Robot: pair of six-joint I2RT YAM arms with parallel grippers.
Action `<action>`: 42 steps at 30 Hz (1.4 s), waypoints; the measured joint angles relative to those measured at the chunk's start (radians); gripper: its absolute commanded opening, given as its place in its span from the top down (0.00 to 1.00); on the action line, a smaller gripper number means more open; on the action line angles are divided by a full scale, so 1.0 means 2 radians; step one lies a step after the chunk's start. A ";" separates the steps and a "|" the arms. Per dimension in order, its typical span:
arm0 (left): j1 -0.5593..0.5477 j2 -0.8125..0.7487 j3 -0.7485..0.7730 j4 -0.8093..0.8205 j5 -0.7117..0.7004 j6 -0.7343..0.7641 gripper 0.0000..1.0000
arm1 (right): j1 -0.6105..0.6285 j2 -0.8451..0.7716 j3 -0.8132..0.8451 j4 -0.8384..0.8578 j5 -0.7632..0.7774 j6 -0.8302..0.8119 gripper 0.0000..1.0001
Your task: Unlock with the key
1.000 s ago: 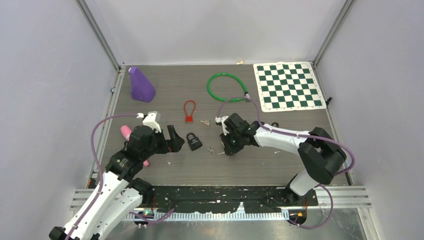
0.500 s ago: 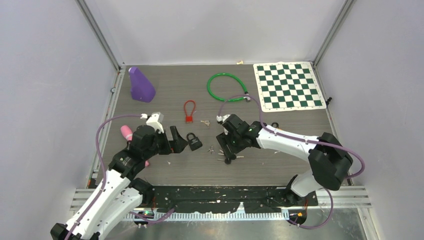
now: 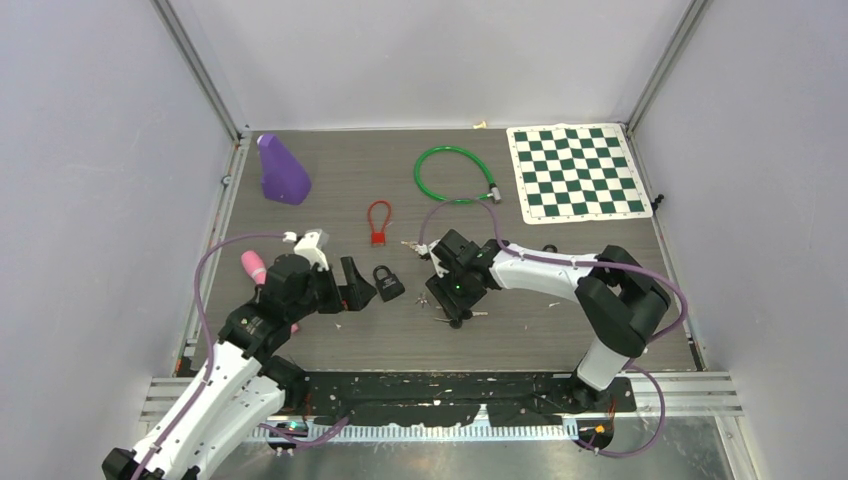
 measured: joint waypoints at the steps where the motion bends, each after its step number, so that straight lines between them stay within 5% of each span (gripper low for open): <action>1: 0.000 0.000 -0.002 0.000 0.002 -0.001 0.00 | 0.000 0.002 -0.001 0.001 -0.002 -0.002 0.49; 8: 0.000 0.005 -0.011 0.006 0.019 -0.012 0.00 | 0.000 0.002 -0.009 0.010 -0.005 -0.008 0.78; 17: 0.000 0.014 -0.015 0.039 0.055 -0.037 0.00 | 0.022 -0.076 -0.063 0.046 0.024 -0.021 0.92; 27: -0.001 0.051 -0.022 0.132 0.118 -0.095 0.04 | 0.073 -0.244 -0.139 0.154 0.079 -0.053 0.93; 42: -0.068 0.158 0.002 0.249 0.146 -0.141 0.28 | 0.120 -0.267 -0.149 0.197 0.116 -0.083 0.93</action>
